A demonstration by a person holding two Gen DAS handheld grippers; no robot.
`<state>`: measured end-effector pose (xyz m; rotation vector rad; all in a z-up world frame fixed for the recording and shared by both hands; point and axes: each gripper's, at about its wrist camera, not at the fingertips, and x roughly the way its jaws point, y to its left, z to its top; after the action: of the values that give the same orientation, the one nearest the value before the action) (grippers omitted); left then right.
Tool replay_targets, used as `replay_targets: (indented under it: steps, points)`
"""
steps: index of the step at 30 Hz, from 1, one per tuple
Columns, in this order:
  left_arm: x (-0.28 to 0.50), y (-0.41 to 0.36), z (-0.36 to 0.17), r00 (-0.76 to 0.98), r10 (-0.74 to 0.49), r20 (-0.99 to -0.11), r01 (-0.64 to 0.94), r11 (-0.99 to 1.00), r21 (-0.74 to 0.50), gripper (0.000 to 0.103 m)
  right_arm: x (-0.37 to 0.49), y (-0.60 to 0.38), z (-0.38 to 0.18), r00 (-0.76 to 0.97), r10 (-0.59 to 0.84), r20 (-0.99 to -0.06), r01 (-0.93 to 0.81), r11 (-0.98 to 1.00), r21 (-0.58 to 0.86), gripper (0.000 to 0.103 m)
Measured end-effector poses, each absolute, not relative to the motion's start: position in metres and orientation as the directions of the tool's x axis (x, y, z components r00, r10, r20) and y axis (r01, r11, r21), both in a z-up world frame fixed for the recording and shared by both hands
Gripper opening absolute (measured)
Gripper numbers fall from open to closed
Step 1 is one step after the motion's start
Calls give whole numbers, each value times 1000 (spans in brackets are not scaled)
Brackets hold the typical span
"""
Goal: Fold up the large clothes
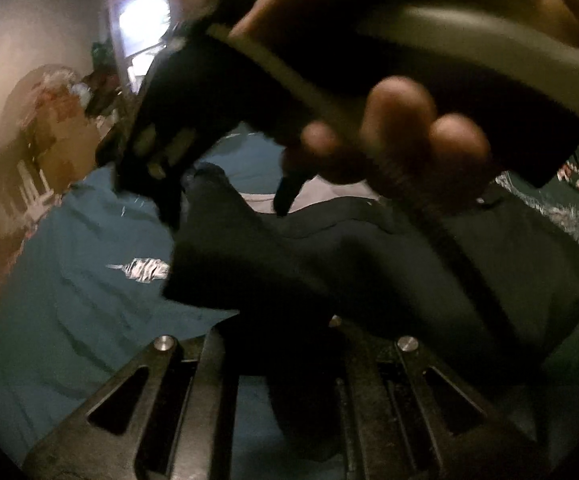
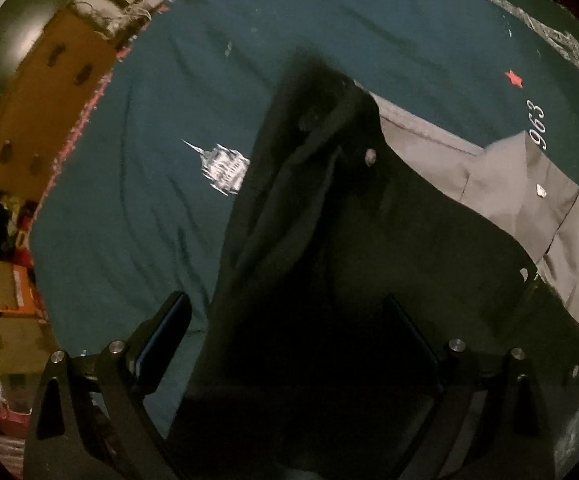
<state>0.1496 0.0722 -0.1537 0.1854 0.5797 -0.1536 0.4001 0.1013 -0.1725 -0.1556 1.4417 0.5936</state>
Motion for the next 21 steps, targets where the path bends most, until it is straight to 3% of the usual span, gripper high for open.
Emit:
replay_targets:
  steps: [1,3,4,5,6,10,14,21]
  points:
    - [150,70,-154,824,-98,-558,207,969,136,5,401,98,-177,20,275,-961,-468,852,234,87]
    - [151,65,-154,820,-107,-563,227,963,148,5,404,86,-188,-9,300,-954,-445,853,273,56]
    - [151,63,-154,818,-117,-563,238,960,146,5,399,80,-192,-8,313,-950,-437,853,285,47]
    - [149,60,-151,817,-132,-561,252,957,142,5,398,67,-192,17,340,-940,-425,854,301,24]
    - [146,56,-147,816,-154,-558,272,953,135,5,393,55,-188,43,375,-926,-415,850,325,19]
    - [134,16,-134,787,-282,-549,408,905,119,5,354,-27,-164,188,514,-837,-351,831,432,16]
    - [131,-39,-136,705,-418,-573,557,826,82,5,320,-131,-157,286,537,-793,-245,841,482,15]
    - [149,-109,-154,608,-471,-639,643,765,48,6,311,-261,-195,291,610,-737,-80,783,616,15]
